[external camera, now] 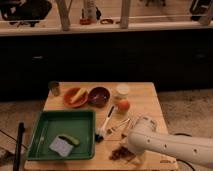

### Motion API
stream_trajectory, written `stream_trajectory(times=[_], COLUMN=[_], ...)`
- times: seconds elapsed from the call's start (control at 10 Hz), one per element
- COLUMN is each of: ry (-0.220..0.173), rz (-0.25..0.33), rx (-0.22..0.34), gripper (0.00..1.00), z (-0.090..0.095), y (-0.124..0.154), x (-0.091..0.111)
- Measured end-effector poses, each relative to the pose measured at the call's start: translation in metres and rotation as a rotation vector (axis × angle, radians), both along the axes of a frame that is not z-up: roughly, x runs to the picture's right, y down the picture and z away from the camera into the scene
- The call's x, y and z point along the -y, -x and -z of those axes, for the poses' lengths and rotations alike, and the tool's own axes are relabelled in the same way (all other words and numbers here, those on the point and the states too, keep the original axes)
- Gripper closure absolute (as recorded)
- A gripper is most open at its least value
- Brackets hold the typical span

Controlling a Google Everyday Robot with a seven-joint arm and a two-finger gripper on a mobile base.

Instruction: Place grapes in purple bowl

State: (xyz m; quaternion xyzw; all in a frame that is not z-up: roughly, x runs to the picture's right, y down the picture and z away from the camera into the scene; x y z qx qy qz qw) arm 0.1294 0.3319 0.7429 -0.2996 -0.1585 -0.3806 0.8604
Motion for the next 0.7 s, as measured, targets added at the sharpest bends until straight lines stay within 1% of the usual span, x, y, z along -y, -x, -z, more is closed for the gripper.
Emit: stream_trajectory(times=[0.1, 0.2, 0.4, 0.5, 0.6, 0.7], ry=[0.008, 0.016, 0.017, 0.012, 0.010, 0.004], rz=[-0.001, -0.004, -0.013, -0.020, -0.025, -0.026], rx=[0.005, 0.007, -0.003, -0.004, -0.006, -0.007], gripper=[0.20, 0.23, 0.39, 0.51, 0.59, 0.70], z=[-0.0026, -0.0067, -0.0108, -0.0124, -0.0125, -0.0108], y=[0.0037, 0.0042, 0.0014, 0.0008, -0.0006, -0.0024], x=[-0.0017, -0.0040, -0.0058, -0.0038, -0.0025, 0.0017])
